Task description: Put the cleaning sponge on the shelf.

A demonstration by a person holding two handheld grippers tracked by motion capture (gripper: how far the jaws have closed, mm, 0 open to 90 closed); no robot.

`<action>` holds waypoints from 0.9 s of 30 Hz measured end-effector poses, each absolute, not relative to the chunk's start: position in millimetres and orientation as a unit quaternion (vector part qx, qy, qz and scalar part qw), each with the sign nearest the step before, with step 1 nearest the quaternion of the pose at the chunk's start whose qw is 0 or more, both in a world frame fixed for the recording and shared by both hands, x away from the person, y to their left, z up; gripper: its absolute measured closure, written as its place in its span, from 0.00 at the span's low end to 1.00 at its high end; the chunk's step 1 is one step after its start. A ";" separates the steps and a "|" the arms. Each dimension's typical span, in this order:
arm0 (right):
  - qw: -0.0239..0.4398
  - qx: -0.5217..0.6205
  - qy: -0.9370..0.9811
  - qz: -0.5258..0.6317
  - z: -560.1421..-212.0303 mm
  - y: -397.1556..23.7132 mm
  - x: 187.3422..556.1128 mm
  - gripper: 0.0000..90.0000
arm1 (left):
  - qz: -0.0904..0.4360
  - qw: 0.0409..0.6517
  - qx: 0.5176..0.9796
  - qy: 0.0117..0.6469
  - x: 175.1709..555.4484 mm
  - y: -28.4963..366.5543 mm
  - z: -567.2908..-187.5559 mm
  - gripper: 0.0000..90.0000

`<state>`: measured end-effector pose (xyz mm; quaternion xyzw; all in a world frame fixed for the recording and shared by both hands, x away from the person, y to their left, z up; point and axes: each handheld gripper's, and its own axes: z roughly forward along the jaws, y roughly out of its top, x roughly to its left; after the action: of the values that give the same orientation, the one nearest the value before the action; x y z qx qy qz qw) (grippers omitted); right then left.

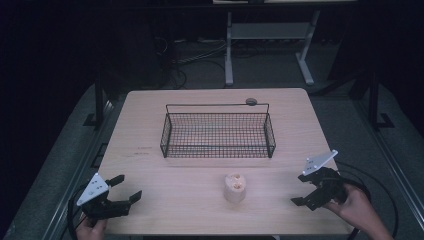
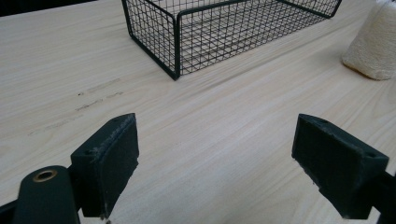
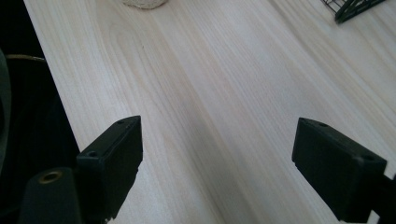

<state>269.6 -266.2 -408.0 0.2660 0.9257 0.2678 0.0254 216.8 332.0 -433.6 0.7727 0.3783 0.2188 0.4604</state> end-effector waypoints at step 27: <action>0.018 0.213 0.945 0.247 -387.5 -227.2 281.4 0.18 | 0.222 0.463 0.770 0.378 213.9 333.9 -432.7 0.15</action>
<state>281.4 -227.2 -387.5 0.2134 0.9449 0.2475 0.0183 213.9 333.9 -432.7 0.7702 0.3781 0.2223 0.4631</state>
